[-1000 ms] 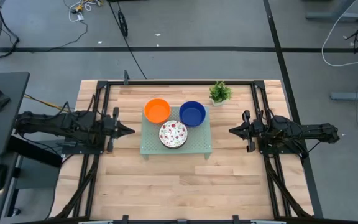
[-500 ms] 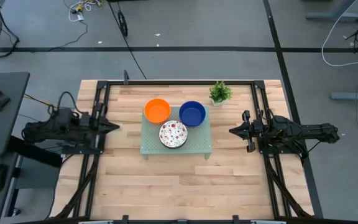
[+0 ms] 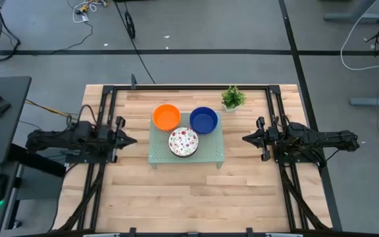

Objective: Pick & Place Mini bowls
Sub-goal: Return to Home Position

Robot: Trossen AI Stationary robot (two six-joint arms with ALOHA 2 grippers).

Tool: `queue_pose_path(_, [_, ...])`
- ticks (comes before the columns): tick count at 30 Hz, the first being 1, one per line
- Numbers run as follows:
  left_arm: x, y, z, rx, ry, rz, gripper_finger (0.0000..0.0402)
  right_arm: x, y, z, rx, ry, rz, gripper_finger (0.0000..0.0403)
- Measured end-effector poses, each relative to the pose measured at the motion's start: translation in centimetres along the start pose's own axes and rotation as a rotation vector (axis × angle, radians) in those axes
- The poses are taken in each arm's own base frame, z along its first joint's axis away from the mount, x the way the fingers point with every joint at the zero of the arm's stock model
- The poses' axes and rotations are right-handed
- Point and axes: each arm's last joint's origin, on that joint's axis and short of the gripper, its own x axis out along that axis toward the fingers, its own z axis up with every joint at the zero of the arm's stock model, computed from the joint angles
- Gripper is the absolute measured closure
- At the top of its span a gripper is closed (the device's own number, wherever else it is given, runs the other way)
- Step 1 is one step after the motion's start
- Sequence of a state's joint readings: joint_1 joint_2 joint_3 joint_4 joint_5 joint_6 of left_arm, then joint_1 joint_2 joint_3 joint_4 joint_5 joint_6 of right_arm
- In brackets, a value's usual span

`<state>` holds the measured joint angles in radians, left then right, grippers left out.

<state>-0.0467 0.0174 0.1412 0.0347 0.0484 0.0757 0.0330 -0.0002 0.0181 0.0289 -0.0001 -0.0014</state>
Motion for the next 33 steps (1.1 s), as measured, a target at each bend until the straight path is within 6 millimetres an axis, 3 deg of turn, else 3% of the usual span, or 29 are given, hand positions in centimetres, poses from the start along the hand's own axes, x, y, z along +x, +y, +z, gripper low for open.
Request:
queue_pose_path(9, [0.4,-0.2,-2.6,0.047,-0.062,0.007,0.0399,0.0,0.0,0.0,0.000,0.000,0.000,0.0392])
queue_pose_path(16, [0.5,-0.2,-3.0,0.018,-0.035,0.018,0.0399,0.0,0.0,0.0,0.000,0.001,0.000,0.0392])
queue_pose_path(24, [0.4,-0.1,-4.6,0.011,0.143,0.067,0.0389,0.0,0.0,0.0,0.000,0.001,0.000,0.0392])
queue_pose_path(33, [0.5,-0.1,-4.9,-0.045,0.173,0.077,0.0376,0.0,0.0,0.0,0.000,0.001,0.000,0.0392])
